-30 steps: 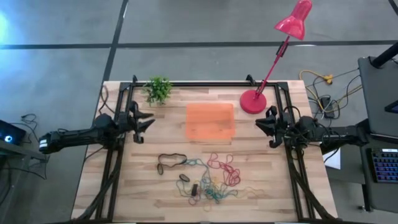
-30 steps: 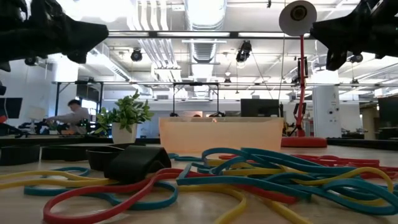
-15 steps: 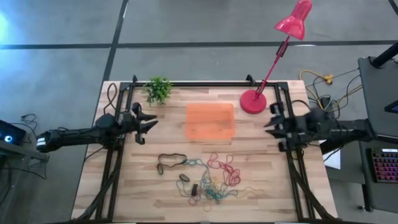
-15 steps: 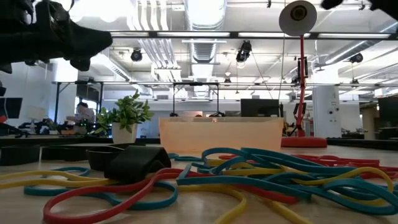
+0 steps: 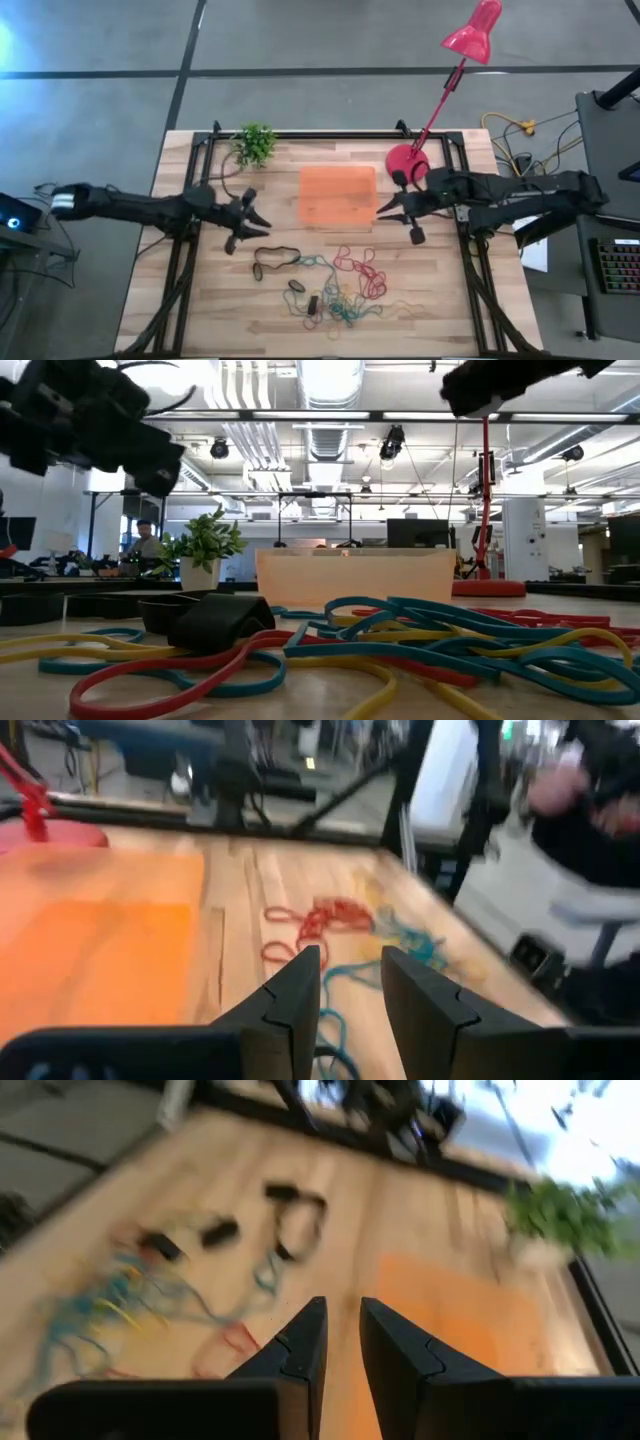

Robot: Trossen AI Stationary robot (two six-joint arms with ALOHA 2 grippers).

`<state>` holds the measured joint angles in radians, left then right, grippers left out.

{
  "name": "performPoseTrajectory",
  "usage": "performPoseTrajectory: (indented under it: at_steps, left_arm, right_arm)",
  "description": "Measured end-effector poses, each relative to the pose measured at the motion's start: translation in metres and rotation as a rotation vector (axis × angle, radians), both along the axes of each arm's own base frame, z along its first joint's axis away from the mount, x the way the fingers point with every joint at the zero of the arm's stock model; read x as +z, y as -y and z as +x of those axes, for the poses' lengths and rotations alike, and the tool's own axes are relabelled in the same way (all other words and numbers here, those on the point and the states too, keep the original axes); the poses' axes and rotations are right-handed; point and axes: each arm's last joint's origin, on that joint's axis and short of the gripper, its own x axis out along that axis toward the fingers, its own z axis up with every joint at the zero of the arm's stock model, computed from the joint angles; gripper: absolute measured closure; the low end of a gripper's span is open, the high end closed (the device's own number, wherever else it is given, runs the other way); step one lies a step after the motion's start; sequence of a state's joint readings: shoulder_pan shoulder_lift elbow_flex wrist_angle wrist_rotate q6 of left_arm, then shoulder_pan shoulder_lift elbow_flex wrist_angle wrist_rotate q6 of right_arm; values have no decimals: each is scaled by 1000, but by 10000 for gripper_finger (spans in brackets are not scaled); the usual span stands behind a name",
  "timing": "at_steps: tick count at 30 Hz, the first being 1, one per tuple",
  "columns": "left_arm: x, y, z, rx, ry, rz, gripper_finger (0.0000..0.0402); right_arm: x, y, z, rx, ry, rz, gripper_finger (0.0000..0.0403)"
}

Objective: Pick and place rubber bands into bin
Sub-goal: Put the large black rubber band into the bin

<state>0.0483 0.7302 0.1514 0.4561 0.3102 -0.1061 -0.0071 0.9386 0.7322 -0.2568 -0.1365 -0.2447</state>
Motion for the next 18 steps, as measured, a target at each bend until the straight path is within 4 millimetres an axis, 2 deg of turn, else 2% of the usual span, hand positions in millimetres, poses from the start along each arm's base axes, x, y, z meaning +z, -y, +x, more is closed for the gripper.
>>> performPoseTrajectory:
  at_steps: [3, 8, 13, 18]
  left_arm:
    - [8, 5, 21, -36, -46, 57, 308]
    - [10, 9, 52, -49, -296, 65, 308]
    - [5, 19, 69, 3, -591, 102, 308]
    - [12, 39, 83, 9, -685, 86, 308]
  right_arm:
    - [-2, 2, -4, -70, -59, -28, 351]
    - [-4, 4, -26, -169, -81, 2, 351]
    - [-16, 6, -52, -268, -38, 57, 351]
    - [-36, 7, -72, -329, -7, 112, 351]
